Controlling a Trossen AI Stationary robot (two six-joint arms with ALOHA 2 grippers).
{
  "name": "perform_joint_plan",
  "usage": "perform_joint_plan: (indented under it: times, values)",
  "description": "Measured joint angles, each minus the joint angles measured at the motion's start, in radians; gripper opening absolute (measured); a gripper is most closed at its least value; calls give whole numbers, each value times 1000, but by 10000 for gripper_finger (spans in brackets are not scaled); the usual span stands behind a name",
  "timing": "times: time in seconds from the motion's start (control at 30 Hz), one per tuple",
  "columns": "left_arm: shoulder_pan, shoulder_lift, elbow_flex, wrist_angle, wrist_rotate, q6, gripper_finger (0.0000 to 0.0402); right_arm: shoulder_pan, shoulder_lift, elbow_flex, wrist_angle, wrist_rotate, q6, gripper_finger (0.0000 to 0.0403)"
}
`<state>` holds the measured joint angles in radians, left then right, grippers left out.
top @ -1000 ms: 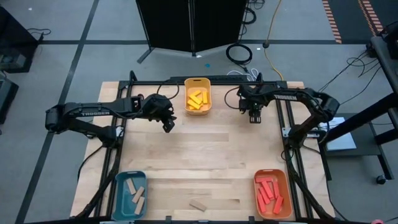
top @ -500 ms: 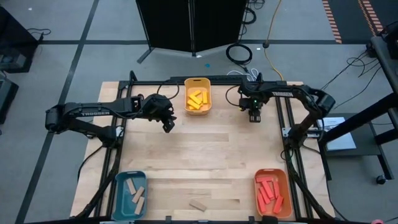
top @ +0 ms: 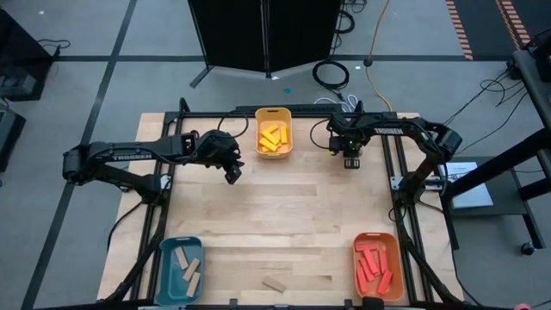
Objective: Sort blocks
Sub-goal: Put the brown block into the blue bin
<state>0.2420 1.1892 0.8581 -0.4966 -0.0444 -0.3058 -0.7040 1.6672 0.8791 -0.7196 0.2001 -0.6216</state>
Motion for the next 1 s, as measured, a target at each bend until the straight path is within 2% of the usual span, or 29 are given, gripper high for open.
perform_joint_plan:
  times: [0.13, 0.33, 0.57, 0.77, 0.87, 1.0]
  values:
    - [0, 0, 0, 0, 0, 0, 141, -1, 0, 0, 2, 12, 4, 38]
    - [0, 0, 0, 12, 0, 4, 141, -1, -15, -3, -2, 9, 7, 39]
    - [-3, 0, 0, 104, 0, 79, 141, 0, -91, -3, -19, -13, 33, 47]
    - [-72, -5, 0, 230, -42, 134, 141, 14, -191, -3, -10, -168, 84, 46]
    - [-141, -16, -2, 294, -102, 162, 141, 35, -247, -3, -1, -257, 128, 45]
    - [-226, -31, -80, 521, -147, 165, 141, 74, -315, -3, 89, -452, 184, 45]
